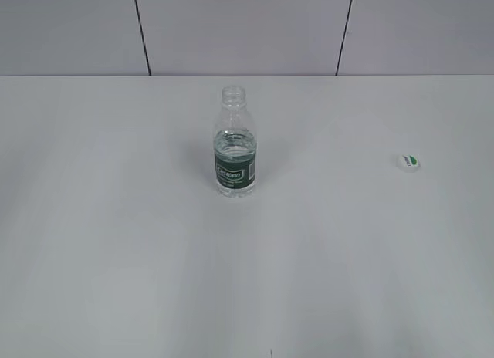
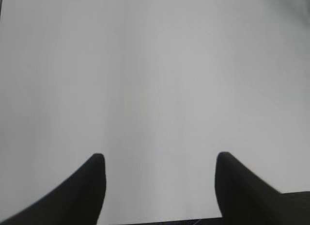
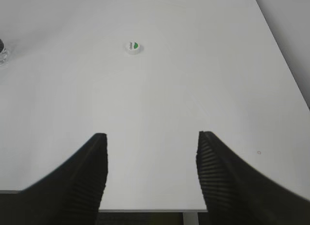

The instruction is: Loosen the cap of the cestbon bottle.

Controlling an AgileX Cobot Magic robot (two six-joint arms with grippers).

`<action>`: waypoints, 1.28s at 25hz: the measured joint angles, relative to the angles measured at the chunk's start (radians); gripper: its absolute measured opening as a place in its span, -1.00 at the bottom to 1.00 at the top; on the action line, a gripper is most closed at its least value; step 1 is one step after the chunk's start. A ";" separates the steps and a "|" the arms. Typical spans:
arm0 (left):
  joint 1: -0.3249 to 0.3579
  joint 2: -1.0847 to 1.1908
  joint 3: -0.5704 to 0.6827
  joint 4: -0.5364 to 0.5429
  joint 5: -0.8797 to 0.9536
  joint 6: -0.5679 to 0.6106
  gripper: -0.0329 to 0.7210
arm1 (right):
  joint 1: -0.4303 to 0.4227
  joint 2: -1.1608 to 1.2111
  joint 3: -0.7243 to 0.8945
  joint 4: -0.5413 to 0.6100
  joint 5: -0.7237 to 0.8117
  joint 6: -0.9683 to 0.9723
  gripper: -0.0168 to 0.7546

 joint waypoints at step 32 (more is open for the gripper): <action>0.000 -0.711 0.229 -0.067 0.086 0.000 0.22 | 0.000 0.000 0.001 0.000 0.001 0.000 0.20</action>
